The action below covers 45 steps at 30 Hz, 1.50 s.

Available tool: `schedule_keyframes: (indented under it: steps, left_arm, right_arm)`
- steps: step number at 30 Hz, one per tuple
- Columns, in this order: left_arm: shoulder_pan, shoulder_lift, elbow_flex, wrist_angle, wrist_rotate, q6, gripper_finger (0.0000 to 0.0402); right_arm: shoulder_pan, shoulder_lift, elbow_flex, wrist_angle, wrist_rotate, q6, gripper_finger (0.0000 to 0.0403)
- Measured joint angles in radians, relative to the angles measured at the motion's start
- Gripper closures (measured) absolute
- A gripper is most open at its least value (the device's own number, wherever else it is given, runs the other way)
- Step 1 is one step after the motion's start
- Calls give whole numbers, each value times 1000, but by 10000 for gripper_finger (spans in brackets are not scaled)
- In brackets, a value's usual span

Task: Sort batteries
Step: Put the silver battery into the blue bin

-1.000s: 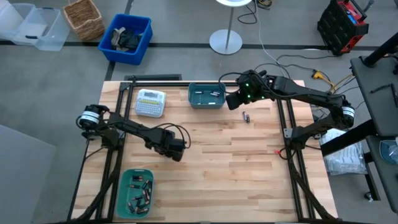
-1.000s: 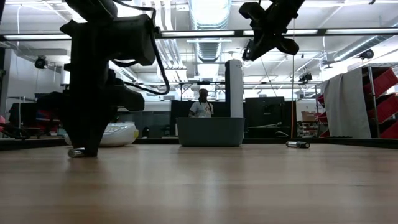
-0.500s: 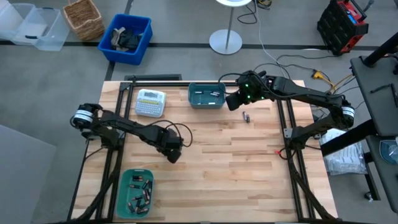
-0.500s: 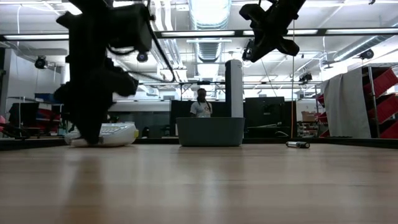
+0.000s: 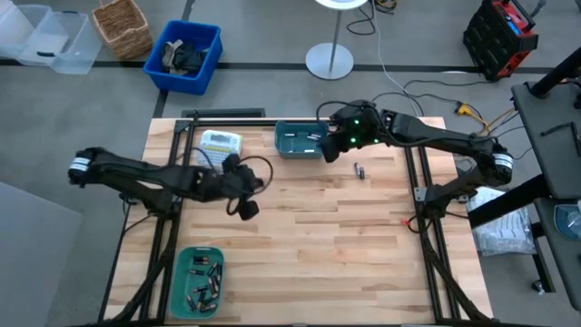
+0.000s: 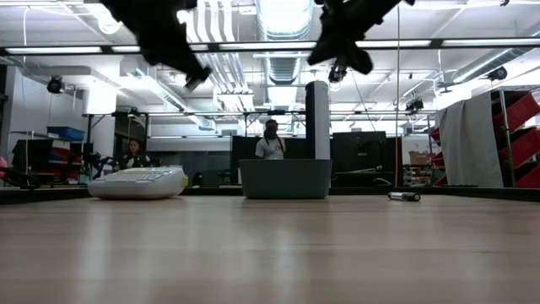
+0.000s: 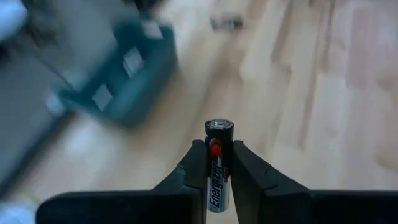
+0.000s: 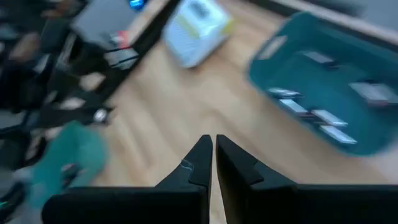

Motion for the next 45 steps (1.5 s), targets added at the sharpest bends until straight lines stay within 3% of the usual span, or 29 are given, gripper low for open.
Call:
schedule_keyframes:
  steps: [4, 8, 19, 25, 31, 45]
  left_arm:
    - [4, -32, 0, 89, -57, 161, 376]
    - [17, -21, 0, 103, -114, 181, 378]
    - [32, 112, 68, 86, -207, 191, 378]
    - [48, 196, 155, 21, -235, 193, 378]
    - [63, 257, 231, -79, -267, 191, 376]
    - [69, 276, 294, -69, -243, 193, 376]
  right_arm:
    - [16, 47, 1, 107, -115, 30, 390]
    - [52, 99, 12, 158, -134, 48, 380]
    - [98, 264, 163, 146, -135, 118, 270]
    - [98, 332, 232, 142, -183, 156, 234]
    - [98, 375, 269, 99, -188, 143, 228]
    - [98, 395, 270, 142, -148, 48, 254]
